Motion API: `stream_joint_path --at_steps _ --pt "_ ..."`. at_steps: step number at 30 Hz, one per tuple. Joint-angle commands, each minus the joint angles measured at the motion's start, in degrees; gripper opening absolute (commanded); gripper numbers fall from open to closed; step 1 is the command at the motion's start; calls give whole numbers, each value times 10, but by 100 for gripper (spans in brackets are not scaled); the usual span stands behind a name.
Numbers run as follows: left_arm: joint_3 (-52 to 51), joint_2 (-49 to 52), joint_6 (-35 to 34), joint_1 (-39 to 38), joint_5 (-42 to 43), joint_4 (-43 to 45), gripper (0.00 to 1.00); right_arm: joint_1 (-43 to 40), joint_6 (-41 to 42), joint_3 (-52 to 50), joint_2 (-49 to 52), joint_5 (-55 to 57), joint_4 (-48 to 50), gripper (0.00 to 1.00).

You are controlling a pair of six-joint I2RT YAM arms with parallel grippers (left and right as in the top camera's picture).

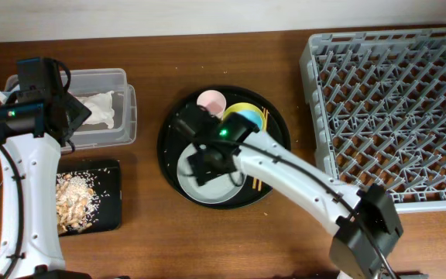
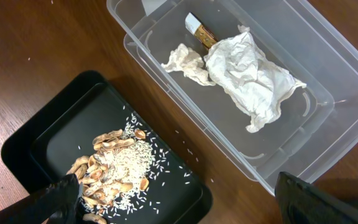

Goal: Sort waste into correct bins and load items into the dishwasher rack
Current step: 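Reach the right gripper to the white plate and grasp its edge, then carry the white plate to the dish rack with the right gripper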

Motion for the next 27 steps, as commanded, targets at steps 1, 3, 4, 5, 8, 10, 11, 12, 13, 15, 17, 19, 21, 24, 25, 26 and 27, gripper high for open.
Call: stream_joint_path --at_steps 1,3,4,5,8,10,11,12,13,15,17,19,21,24,25,26,27 --pt "2 -3 3 2 -8 -1 99 -62 76 5 -6 63 -37 98" --pt "2 -3 3 2 -8 -1 99 -87 -45 4 -6 -147 -1 99" --pt "2 -3 3 2 -8 -1 99 -78 -46 3 -6 -155 13 99" --pt "2 -3 3 2 -8 -1 99 -70 -45 3 -6 -136 22 99" --pt "2 -3 3 2 -8 -1 99 -83 51 3 -6 16 -16 98" --pt "2 -3 3 2 -8 -1 99 -117 51 -19 -6 10 -24 99" --pt "2 -3 3 2 -8 -1 99 -132 51 -46 -6 -9 -17 100" --pt "2 -3 3 2 -8 -1 99 -139 51 -72 -6 -27 -7 98" --pt "2 -3 3 2 -8 -1 99 -141 51 -107 -6 -47 15 97" --pt "2 -3 3 2 -8 -1 99 -141 51 -157 -6 -85 77 91" --pt "2 -3 3 2 -8 0 99 -140 75 -191 -6 -103 129 85" --pt "2 -3 3 2 -8 -1 99 -126 77 -207 -6 -106 166 82" --pt "2 -3 3 2 -8 -1 99 -99 77 -209 -5 -105 192 74" --pt "2 -3 3 2 -8 -1 100 -84 116 -228 -5 -51 205 70" --pt "2 -3 3 2 -8 -1 99 -84 116 -236 -5 -51 214 70" --pt "2 -3 3 2 -8 -1 99 -84 116 -240 -5 -40 218 70" --pt "2 -3 3 2 -8 -1 99 -84 115 -240 -5 -36 219 70"
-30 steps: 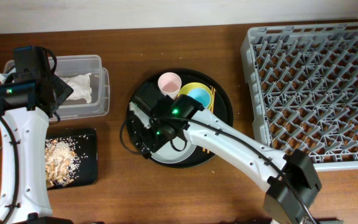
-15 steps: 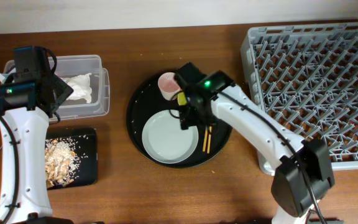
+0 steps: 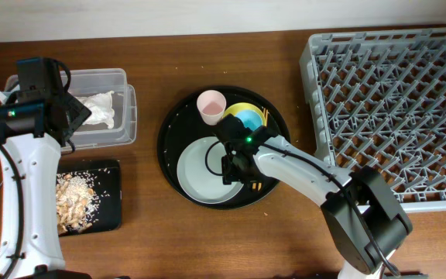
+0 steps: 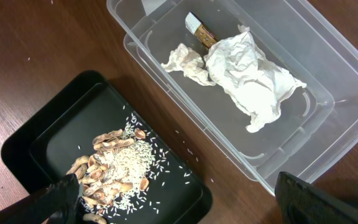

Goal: Sort waste into correct bins and load items into the dishwasher rack
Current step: 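Carry the white plate to the dish rack with the right gripper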

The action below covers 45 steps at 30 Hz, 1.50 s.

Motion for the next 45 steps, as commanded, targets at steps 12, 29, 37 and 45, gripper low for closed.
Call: stream_joint_path --at_steps 12,29,37,45 --pt "2 -3 3 2 -8 -1 99 20 22 -43 -4 23 69 50" --pt "2 -3 3 2 -8 -1 99 19 21 -42 -89 26 53 4" --pt "2 -3 3 2 -8 -1 99 -100 -46 -21 -408 95 1 4" --pt "2 -3 3 0 -8 -1 99 -394 -248 -22 -344 337 239 4"
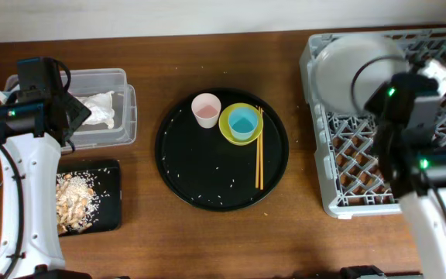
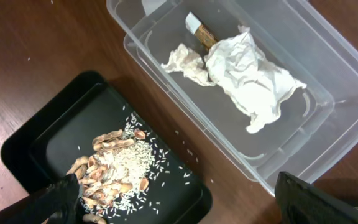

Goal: Sort waste into correct bins and load items into the dishwasher rack
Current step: 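Carry the white plate to the dish rack with the right gripper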

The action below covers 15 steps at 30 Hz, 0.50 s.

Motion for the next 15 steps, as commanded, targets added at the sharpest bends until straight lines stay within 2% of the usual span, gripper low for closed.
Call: stream_joint_path --at_steps 1,3,5,7,8,9,11,12,13,14,15 --pt "2 -3 3 0 -8 1 99 -22 -158 5 92 33 99 4" --pt "2 -3 3 0 -8 1 99 -22 -288 5 186 34 208 4" --pt "2 -3 3 0 -8 1 99 -21 -358 5 245 33 281 4" --pt "2 -3 3 0 -8 1 99 -21 -338 5 265 34 304 6" --pt "2 -3 3 0 -8 1 99 -22 -307 6 259 38 309 21" --pt "2 -3 3 0 -8 1 99 -22 -289 6 254 38 307 25" --pt "2 -3 3 1 -9 2 99 -22 -271 16 253 38 252 29" --pt "2 -3 3 1 -8 2 99 -27 -207 35 253 24 186 33" --pt "2 -3 3 0 -8 1 99 -53 -144 88 253 -77 81 34" --pt "2 -3 3 0 -8 1 99 -70 -124 120 253 -133 37 34" --pt "2 -3 3 0 -8 1 99 -110 -104 199 254 -227 -50 40"
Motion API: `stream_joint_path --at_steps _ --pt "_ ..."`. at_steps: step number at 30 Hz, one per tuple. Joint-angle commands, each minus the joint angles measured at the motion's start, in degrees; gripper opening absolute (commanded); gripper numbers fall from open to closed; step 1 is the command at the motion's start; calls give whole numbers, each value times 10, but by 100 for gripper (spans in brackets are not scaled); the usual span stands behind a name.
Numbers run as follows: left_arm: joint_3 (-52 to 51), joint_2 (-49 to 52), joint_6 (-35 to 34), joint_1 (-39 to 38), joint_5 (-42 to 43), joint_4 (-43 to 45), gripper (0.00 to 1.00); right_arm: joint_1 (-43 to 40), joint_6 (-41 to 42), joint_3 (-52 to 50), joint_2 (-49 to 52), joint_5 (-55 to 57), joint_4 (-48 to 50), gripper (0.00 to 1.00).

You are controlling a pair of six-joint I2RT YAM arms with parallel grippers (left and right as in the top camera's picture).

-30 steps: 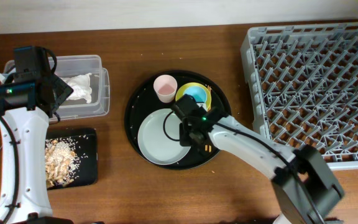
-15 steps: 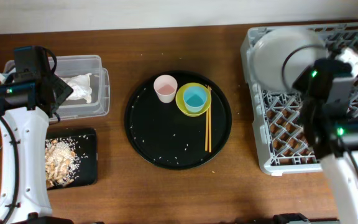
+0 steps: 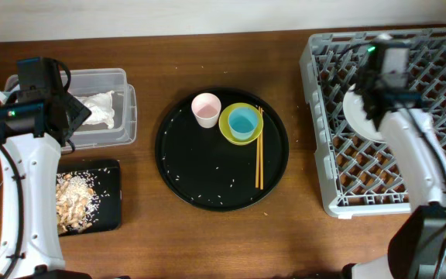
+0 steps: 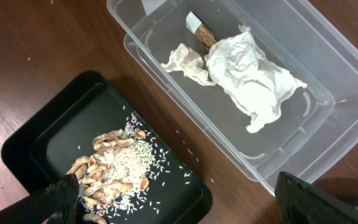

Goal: Sort waste into correct bins and load items into the dishwasher rack
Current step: 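Carry the white plate to the dish rack with the right gripper, then stand the white plate upright in the rack's back slots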

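Observation:
A pale plate (image 3: pixel 357 116) stands tilted among the tines of the grey dishwasher rack (image 3: pixel 432 155), near its left side. My right gripper (image 3: pixel 375 91) is over the plate's upper rim, shut on it, with the fingers mostly hidden under the wrist. On the round black tray (image 3: pixel 200 174) sit a pink cup (image 3: pixel 207 108), a yellow bowl (image 3: pixel 228 128) holding a blue cup (image 3: pixel 243 122), and chopsticks (image 3: pixel 259 159). My left gripper (image 4: pixel 185 208) hangs open over the bins, its fingertips (image 4: pixel 61 196) wide apart and holding nothing.
A clear bin (image 4: pixel 316 68) holds crumpled tissue (image 4: pixel 247 74) and a wrapper. Beside it a black square tray (image 4: pixel 55 137) carries peanut shells and rice (image 4: pixel 120 168). Rice grains dot the round tray. The rack fills the table's right end.
My right gripper held the plate high over the rack's top left corner. Now the plate is lower, standing among the rack's tines. The left arm has not moved.
My right gripper was on the plate on the round tray. Then it was at the plate's right edge by the chopsticks. Later it held the plate up over the rack, and now the plate stands in the rack. The left arm stayed over the bins.

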Motion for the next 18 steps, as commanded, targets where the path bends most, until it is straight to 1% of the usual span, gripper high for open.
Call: stream_joint_path --at_steps 1,2,3,4,6,7,9,11,12,13,15,18 --pt "2 -3 3 0 -8 -2 99 -111 82 222 -3 -215 -190 52" --pt "2 -3 3 1 -8 -1 99 -139 82 268 3 -221 -240 59" --pt "2 -3 3 1 -8 -1 99 -180 78 314 15 -239 -293 73" --pt "2 -3 3 1 -8 -1 99 -226 78 320 31 -307 -309 97" --pt "2 -3 3 1 -8 -1 99 -261 78 320 57 -372 -326 98" --pt "2 -3 3 1 -8 -1 99 -270 78 320 64 -378 -357 98" --pt "2 -3 3 1 -8 -1 99 -271 78 304 82 -364 -357 98" --pt "2 -3 3 1 -8 -1 99 -271 85 303 125 -366 -381 99" --pt "2 -3 3 1 -8 -1 99 -271 112 303 158 -366 -400 90" --pt "2 -3 3 1 -8 -1 99 -271 134 303 189 -380 -420 77" --pt "2 -3 3 1 -8 -1 99 -271 151 302 231 -413 -458 74" --pt "2 -3 3 1 -8 -1 99 -270 170 301 236 -411 -493 75"
